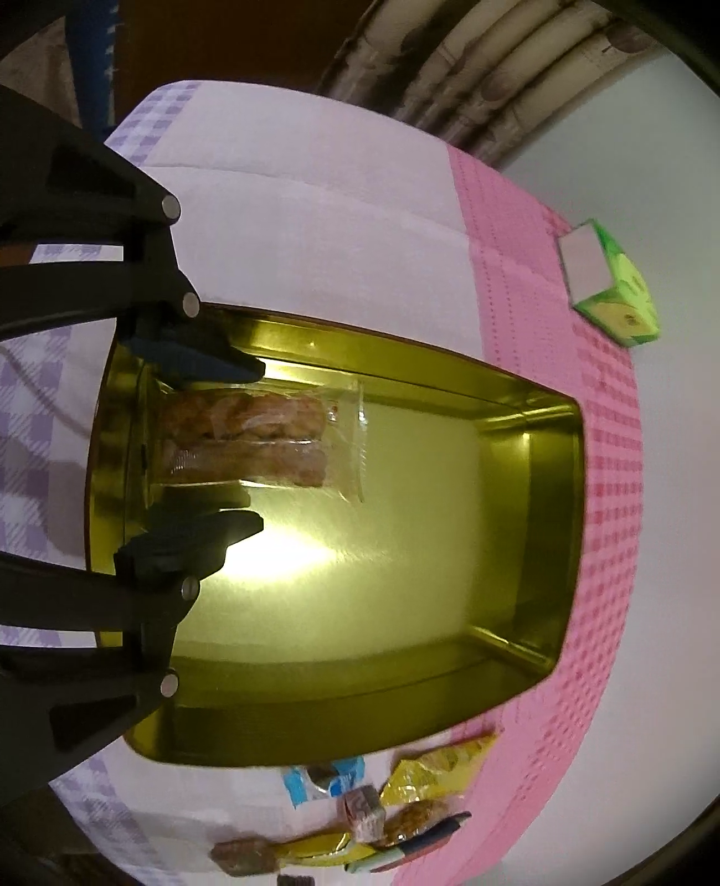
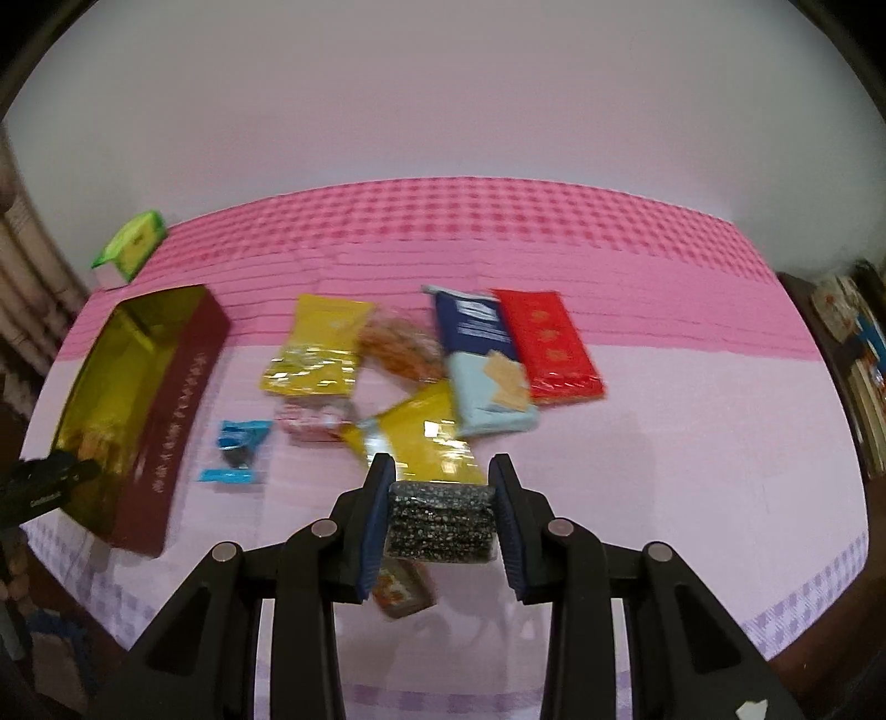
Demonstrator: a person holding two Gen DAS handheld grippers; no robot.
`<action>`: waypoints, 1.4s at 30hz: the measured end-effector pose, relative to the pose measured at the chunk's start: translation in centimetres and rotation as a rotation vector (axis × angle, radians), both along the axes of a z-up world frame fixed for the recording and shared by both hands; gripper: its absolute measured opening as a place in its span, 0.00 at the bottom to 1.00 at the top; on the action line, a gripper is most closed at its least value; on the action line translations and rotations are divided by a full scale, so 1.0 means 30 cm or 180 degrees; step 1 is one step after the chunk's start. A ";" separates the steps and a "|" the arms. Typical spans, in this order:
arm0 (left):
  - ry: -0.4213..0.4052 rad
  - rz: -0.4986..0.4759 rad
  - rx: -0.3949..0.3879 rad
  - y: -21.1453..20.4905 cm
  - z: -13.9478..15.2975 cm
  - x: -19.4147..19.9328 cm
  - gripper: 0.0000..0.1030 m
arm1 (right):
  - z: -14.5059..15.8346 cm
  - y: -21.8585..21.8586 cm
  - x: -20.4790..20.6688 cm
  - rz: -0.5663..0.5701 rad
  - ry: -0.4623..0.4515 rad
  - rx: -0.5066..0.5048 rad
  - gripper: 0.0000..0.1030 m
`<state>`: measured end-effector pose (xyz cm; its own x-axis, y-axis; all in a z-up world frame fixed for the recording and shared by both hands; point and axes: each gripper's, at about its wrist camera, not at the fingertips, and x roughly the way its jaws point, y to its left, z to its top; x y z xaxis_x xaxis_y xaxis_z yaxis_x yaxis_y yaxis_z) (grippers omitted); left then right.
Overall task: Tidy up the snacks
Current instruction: 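Carry the snack-stick bag into the gold tin and open the left tool, then carry the seaweed pack into the tin beside the snack bag, open right tool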
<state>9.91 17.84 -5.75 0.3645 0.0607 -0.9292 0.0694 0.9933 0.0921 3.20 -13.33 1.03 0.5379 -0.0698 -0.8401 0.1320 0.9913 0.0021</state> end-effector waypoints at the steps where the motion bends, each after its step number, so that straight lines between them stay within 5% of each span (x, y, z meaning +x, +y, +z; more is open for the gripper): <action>1: -0.0023 0.0008 0.0006 -0.002 0.008 -0.002 0.50 | 0.001 0.022 0.002 0.0047 -0.0011 0.0000 0.31; 20: -0.0348 0.0487 -0.0047 0.141 0.108 -0.036 0.52 | 0.039 0.309 0.083 0.0700 -0.0113 0.0006 0.31; 31: -0.0279 0.0817 0.0001 0.256 0.097 -0.091 0.62 | 0.026 0.571 0.149 0.1197 -0.0121 0.0149 0.31; 42: -0.0289 0.1046 -0.0067 0.347 0.110 -0.187 0.65 | 0.036 0.667 0.191 0.1316 -0.0264 -0.0018 0.31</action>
<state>4.29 28.25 -2.46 0.4100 0.1699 -0.8961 -0.2623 0.9629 0.0626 8.93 6.68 2.11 0.5875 0.1615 -0.7930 -0.2772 0.9608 -0.0097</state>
